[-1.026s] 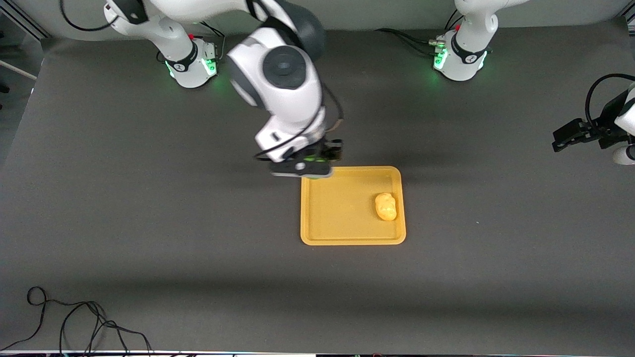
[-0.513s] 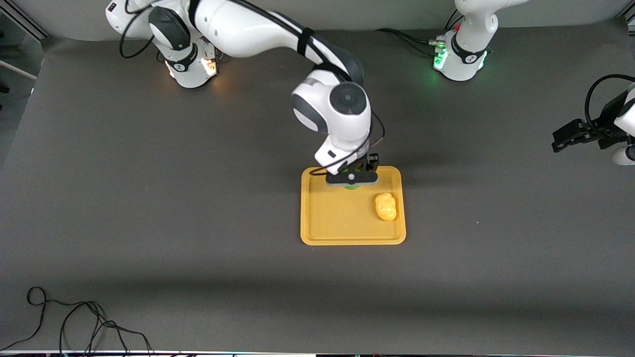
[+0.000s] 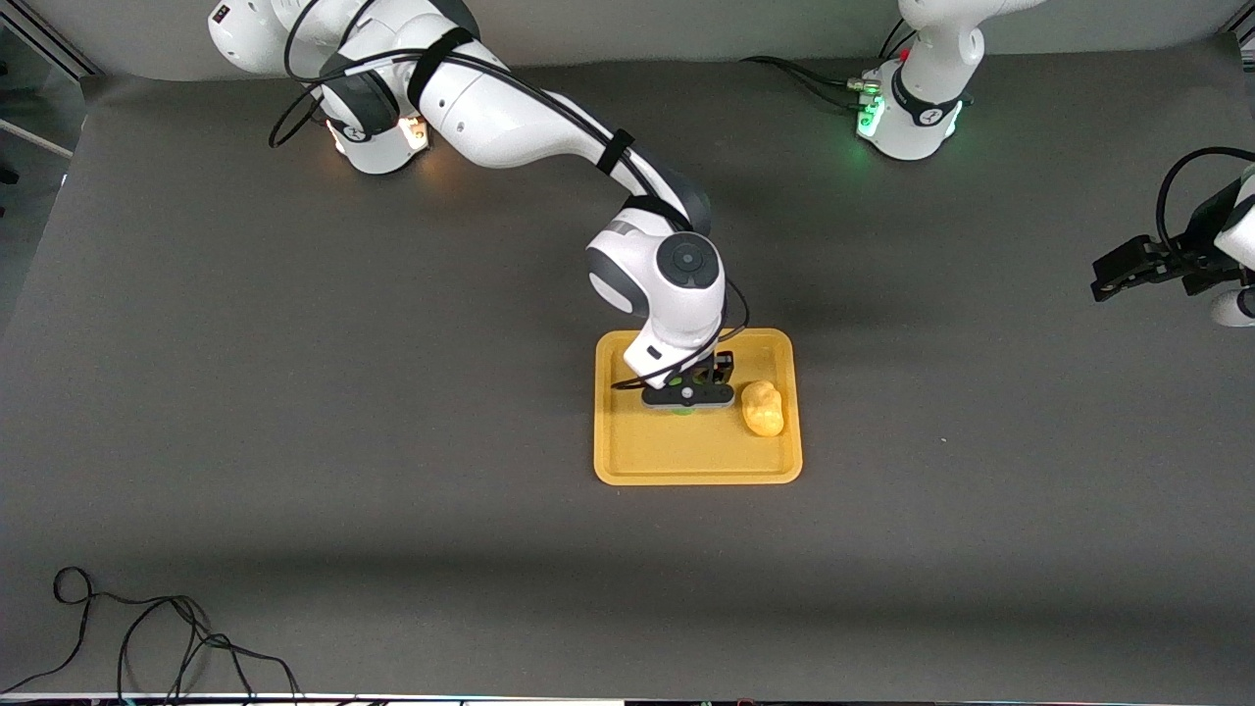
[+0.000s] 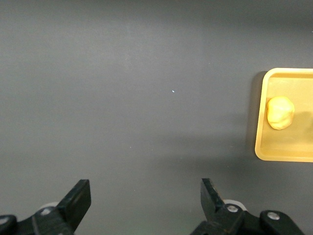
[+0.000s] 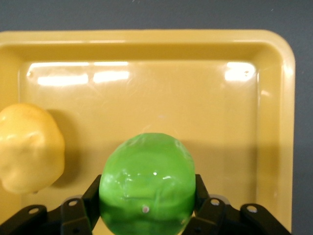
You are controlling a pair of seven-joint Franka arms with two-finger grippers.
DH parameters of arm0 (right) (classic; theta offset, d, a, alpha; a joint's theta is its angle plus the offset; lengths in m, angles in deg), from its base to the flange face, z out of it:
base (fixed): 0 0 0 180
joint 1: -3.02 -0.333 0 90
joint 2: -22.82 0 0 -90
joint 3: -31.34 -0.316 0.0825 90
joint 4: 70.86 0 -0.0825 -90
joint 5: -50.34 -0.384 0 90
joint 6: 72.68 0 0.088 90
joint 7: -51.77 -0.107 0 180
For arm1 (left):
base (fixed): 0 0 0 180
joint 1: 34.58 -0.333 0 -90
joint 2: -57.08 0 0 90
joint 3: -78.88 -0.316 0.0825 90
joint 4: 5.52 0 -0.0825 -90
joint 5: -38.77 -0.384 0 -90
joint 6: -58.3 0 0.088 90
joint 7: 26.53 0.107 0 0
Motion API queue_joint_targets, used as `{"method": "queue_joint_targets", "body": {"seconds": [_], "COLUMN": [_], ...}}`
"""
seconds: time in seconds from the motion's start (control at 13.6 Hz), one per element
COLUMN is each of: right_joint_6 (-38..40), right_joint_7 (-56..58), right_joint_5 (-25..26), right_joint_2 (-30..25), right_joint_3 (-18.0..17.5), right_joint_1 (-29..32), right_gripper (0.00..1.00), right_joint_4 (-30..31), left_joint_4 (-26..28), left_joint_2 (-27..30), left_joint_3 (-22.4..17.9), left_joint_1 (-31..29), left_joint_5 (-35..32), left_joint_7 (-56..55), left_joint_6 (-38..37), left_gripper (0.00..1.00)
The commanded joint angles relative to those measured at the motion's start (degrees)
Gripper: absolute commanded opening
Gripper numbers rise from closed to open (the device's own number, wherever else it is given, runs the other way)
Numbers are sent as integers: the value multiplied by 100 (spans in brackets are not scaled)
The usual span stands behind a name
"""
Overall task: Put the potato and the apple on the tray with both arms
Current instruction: 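Lower the apple beside the potato and open the right gripper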
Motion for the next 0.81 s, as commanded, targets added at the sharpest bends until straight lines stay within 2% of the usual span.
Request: {"method": "queue_joint_targets", "body": {"seconds": [0.0,0.22,0.37,0.51,0.73], "right_joint_6": [-287,-367,-385,-455,-472], "right_joint_7": [-6,3,-41,-67,-67], "right_joint_5": [73,73,73,73,64], "right_joint_2": [253,298,333,394,429], "right_joint_3": [-2,-2,-2,-2,-19], "right_joint_1": [52,69,69,52,43], "right_gripper": [42,43,59,63,63], "right_joint_4": [-184,-176,-184,-176,-176], "left_joint_4": [127,127,127,127,127], "left_joint_2": [152,152,152,152,152], "left_joint_3": [6,6,6,6,-2], "left_joint_1": [-44,-44,-44,-44,-44], "left_joint_5": [52,61,87,87,87], "left_joint_7": [85,85,85,85,85], "left_joint_6": [25,16,16,7,33], "left_gripper": [100,100,100,100,100]}}
